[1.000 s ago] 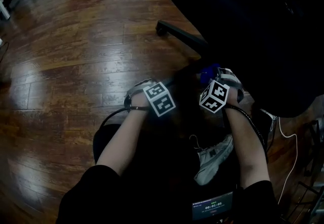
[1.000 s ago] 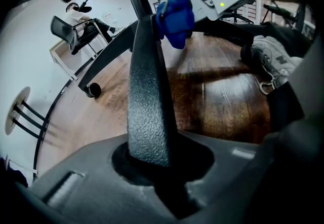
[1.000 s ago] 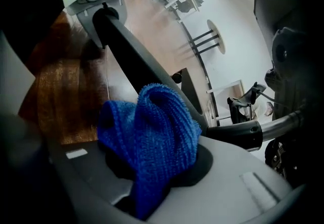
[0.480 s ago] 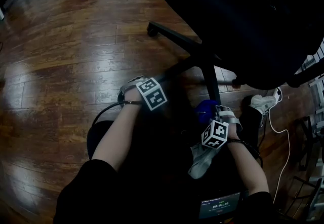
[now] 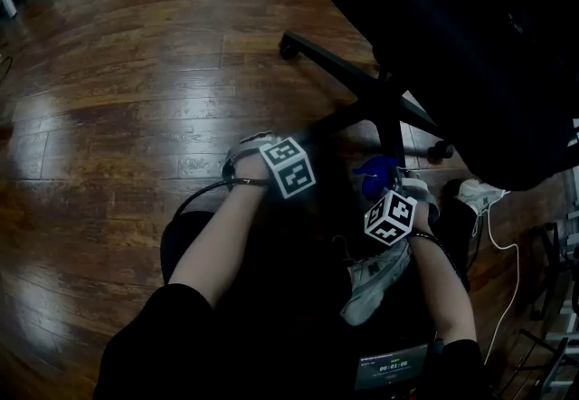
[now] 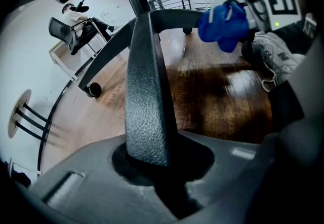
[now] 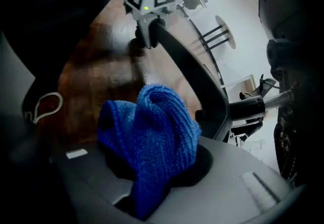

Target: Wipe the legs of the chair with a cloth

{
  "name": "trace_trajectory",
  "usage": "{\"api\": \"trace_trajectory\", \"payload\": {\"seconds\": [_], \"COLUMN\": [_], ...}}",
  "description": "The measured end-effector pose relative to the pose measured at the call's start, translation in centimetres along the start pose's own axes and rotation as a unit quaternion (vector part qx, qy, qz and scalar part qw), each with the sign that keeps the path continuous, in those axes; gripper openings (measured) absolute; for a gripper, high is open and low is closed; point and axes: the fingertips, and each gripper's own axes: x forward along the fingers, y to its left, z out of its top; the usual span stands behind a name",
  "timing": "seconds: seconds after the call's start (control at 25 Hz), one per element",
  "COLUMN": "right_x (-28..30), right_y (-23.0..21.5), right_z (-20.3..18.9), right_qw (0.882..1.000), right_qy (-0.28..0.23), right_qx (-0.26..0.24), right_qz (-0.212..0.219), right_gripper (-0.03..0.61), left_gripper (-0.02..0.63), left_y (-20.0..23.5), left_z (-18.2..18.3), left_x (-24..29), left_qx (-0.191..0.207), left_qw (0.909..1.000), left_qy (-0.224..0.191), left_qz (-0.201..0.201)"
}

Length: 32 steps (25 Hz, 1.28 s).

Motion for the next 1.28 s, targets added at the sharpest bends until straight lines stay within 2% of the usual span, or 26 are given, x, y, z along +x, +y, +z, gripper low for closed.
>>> {"api": "trace_trajectory", "payload": {"seconds": [0.2, 0.32, 0.4, 0.52, 0.72, 0.84, 0.92, 1.08, 1.28], "right_x": [3.9, 4.5, 4.2, 2.9, -1.0, -3.6, -4.6, -4.2, -0.9], "right_y": [-8.5, -10.2, -9.8, -7.3, 1.5, 6.3, 7.9, 7.6, 1.4], "right_z": [3.9, 4.8, 4.7, 3.7, -0.3, -2.6, -3.4, -3.5, -0.8], "right_qw": [0.998, 0.997, 0.997, 0.999, 0.999, 0.999, 0.999, 0.998, 1.000], "right_qy": [-0.011, -0.013, -0.015, -0.004, 0.027, 0.022, 0.011, 0.020, 0.005], "right_qx": [0.016, 0.026, 0.025, 0.027, 0.012, 0.010, 0.021, 0.024, 0.019], "right_qz": [-0.061, -0.072, -0.068, -0.032, 0.019, 0.041, 0.045, 0.049, 0.005], "right_gripper": [0.096, 0.095, 0.095, 0.095, 0.095, 0.095, 0.095, 0.095, 0.095], "left_gripper": [0.056, 0.055, 0.055, 0.055, 0.055, 0.055, 0.055, 0.055, 0.055], "left_y": [-0.1, 0.3, 0.4, 0.5, 0.6, 0.7, 0.7, 0.5, 0.5], "left_z": [0.0, 0.1, 0.1, 0.0, -0.1, 0.0, 0.0, 0.0, 0.0], "left_x": [0.0, 0.1, 0.2, 0.2, 0.3, 0.3, 0.4, 0.4, 0.3], "left_qx": [0.007, 0.009, 0.008, 0.005, 0.004, 0.004, 0.004, 0.004, 0.005], "left_qw": [1.0000, 0.9999, 0.9998, 0.9998, 0.9998, 0.9998, 0.9998, 0.9999, 0.9999], "left_qy": [-0.002, -0.004, -0.005, -0.009, -0.006, -0.004, -0.002, 0.000, 0.004], "left_qz": [0.002, 0.013, 0.015, 0.017, 0.018, 0.019, 0.019, 0.016, 0.014]}}
